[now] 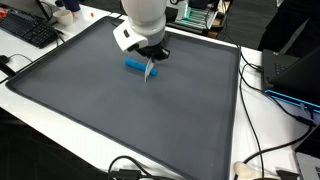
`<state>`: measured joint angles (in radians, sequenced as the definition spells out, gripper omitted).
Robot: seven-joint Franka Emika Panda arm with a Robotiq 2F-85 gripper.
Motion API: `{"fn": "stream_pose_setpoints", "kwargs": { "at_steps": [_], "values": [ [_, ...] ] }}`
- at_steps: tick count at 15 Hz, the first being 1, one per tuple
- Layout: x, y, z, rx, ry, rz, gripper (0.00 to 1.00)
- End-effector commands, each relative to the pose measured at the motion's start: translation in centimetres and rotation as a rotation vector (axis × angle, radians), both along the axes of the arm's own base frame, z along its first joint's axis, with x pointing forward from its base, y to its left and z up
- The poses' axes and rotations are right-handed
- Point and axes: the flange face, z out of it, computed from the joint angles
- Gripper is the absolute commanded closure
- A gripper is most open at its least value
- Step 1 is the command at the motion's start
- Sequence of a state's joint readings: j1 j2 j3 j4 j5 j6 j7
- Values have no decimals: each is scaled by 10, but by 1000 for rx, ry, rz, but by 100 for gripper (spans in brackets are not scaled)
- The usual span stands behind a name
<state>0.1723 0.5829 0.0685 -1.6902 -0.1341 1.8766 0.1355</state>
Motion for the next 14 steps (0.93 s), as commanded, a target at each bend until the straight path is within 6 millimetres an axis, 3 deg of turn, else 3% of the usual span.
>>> {"fn": "stream_pose_setpoints", "kwargs": {
  "at_steps": [1,14],
  "values": [
    [-12,-4,-4,20,59,-9,99],
    [-27,-10,-7,42,118,-58,99]
  ]
}}
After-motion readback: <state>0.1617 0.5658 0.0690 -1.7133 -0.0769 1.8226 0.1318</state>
